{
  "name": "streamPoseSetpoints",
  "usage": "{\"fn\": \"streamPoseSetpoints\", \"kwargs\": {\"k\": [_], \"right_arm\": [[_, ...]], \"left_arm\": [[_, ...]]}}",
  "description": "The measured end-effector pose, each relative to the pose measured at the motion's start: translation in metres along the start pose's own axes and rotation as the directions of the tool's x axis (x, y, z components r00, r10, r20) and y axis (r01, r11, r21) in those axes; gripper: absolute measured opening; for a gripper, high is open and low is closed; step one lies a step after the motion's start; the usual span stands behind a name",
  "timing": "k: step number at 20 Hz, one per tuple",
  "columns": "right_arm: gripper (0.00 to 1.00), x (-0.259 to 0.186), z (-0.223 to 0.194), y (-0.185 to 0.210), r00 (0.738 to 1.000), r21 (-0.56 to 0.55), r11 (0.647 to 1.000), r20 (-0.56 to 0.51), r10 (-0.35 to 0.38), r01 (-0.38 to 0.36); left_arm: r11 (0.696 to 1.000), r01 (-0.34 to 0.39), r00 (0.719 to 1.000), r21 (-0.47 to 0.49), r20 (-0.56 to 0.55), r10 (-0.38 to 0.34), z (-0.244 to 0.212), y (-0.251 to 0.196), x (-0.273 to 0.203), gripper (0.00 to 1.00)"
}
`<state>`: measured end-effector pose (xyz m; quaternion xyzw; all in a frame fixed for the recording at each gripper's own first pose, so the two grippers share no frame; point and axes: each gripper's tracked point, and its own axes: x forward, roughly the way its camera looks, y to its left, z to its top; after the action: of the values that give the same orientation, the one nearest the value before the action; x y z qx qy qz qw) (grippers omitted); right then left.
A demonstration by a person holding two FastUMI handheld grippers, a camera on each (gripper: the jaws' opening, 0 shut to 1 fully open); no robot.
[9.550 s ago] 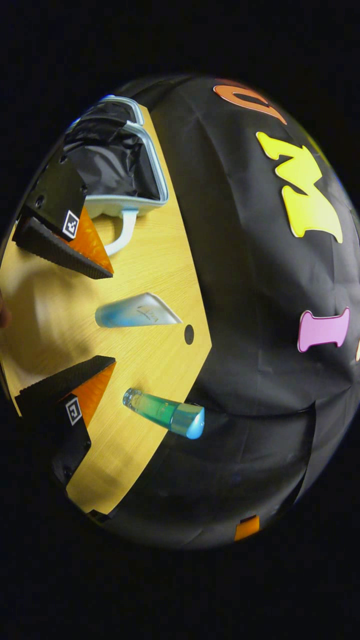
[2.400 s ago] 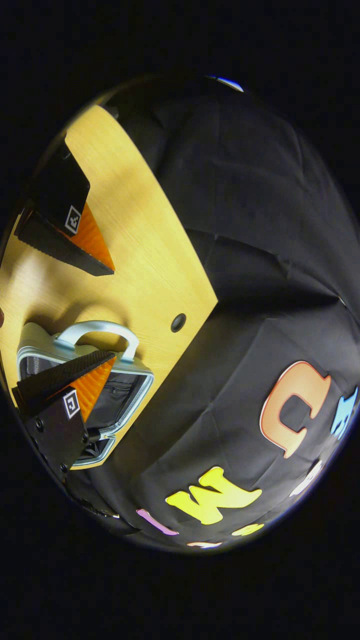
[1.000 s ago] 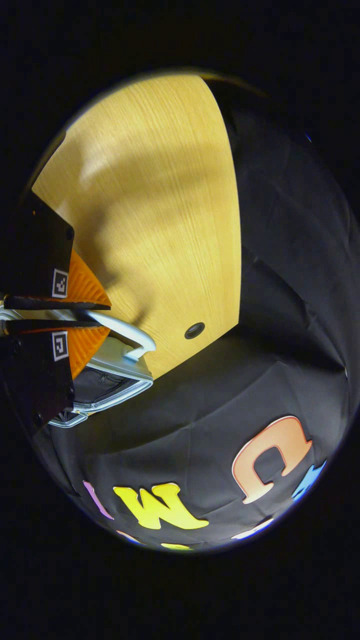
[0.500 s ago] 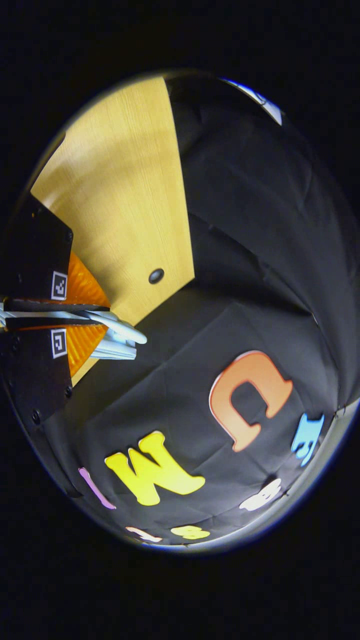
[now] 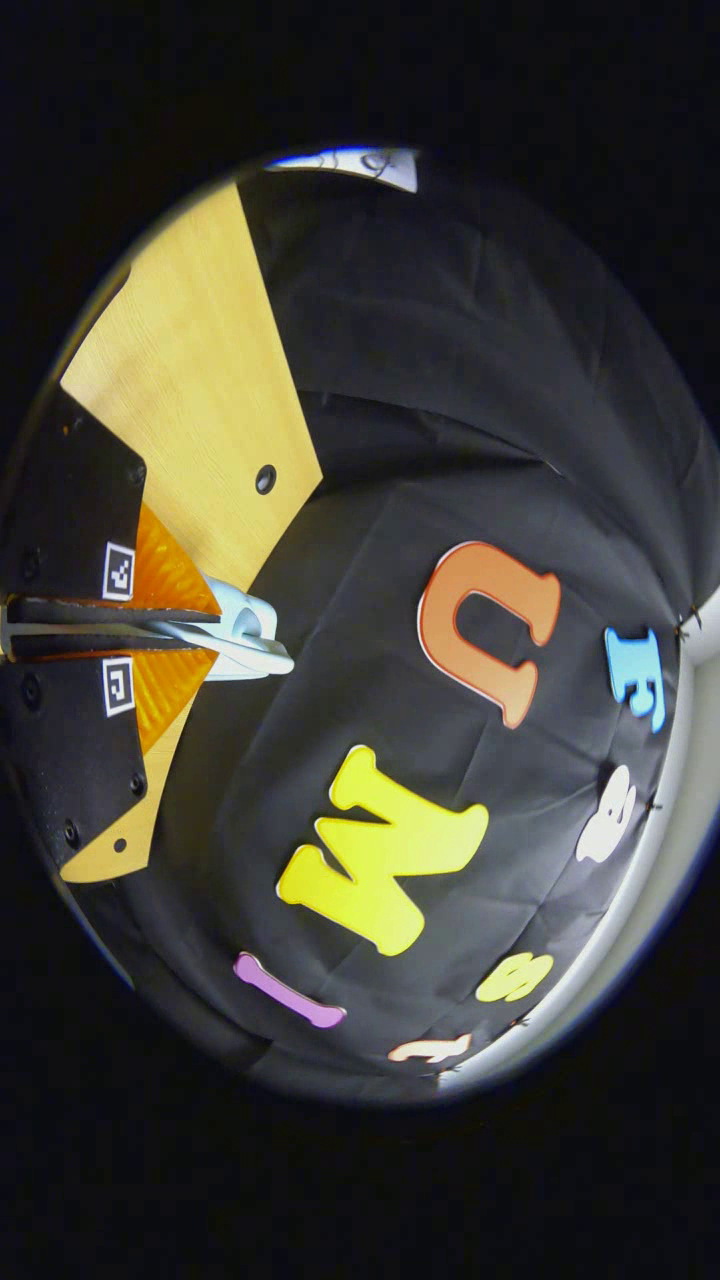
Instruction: First open the suitcase, pack the skin care products into it, and then close the suitcase.
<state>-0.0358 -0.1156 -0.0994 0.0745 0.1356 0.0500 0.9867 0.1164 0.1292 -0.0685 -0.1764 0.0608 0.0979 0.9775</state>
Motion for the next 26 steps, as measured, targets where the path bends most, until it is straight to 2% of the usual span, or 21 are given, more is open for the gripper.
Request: {"fn": "streamPoseSetpoints", "kwargs": {"k": [3, 8, 9, 12, 15, 18, 20, 23, 24, 26], "right_arm": [[0.82, 0.002, -0.004, -0.013, 0.999, -0.017, 0.999, -0.017, 0.027, -0.028], [0.82, 0.003, -0.013, -0.031, 0.998, -0.04, 0.998, -0.04, 0.056, -0.058], [0.79, 0.003, -0.014, -0.034, 0.997, -0.041, 0.997, -0.044, 0.059, -0.061], [0.82, 0.003, -0.019, -0.042, 0.997, -0.037, 0.997, -0.057, 0.059, -0.061], [0.82, 0.002, -0.026, -0.049, 0.997, -0.049, 0.998, -0.069, 0.047, -0.051], [0.81, -0.001, -0.03, -0.059, 0.996, -0.05, 0.998, -0.08, 0.03, -0.034], [0.82, 0.0, -0.036, -0.066, 0.996, -0.048, 0.999, -0.092, 0.016, -0.02], [0.82, -0.001, -0.046, -0.074, 0.994, -0.05, 0.999, -0.112, 0.0, -0.005], [0.79, -0.001, -0.049, -0.076, 0.993, -0.05, 0.999, -0.119, -0.005, -0.001], [0.82, 0.0, -0.053, -0.082, 0.991, -0.045, 0.999, -0.131, -0.017, 0.011]], "left_arm": [[0.99, 0.001, 1.0, 0.141, 0.019, -0.003, -0.01, -0.042, -0.005, 0.07], [0.938, 0.023, 0.999, 0.347, 0.024, -0.034, -0.045, -0.118, -0.011, 0.07], [0.926, 0.032, 0.999, 0.377, 0.017, -0.042, -0.057, -0.133, -0.012, 0.06], [0.885, 0.062, 0.998, 0.462, -0.028, -0.056, -0.1, -0.176, -0.01, 0.07], [0.845, 0.128, 0.99, 0.519, -0.113, -0.08, -0.16, -0.215, -0.009, 0.07], [0.779, 0.159, 0.982, 0.606, -0.177, -0.063, -0.208, -0.236, 0.002, 0.07], [0.748, 0.179, 0.977, 0.64, -0.207, -0.056, -0.237, -0.244, 0.005, 0.07], [0.725, 0.208, 0.962, 0.657, -0.271, -0.031, -0.276, -0.243, 0.012, 0.07], [0.719, 0.218, 0.957, 0.66, -0.289, -0.025, -0.286, -0.243, 0.011, 0.07], [0.708, 0.225, 0.951, 0.67, -0.309, -0.009, -0.301, -0.24, 0.008, 0.07]]}}
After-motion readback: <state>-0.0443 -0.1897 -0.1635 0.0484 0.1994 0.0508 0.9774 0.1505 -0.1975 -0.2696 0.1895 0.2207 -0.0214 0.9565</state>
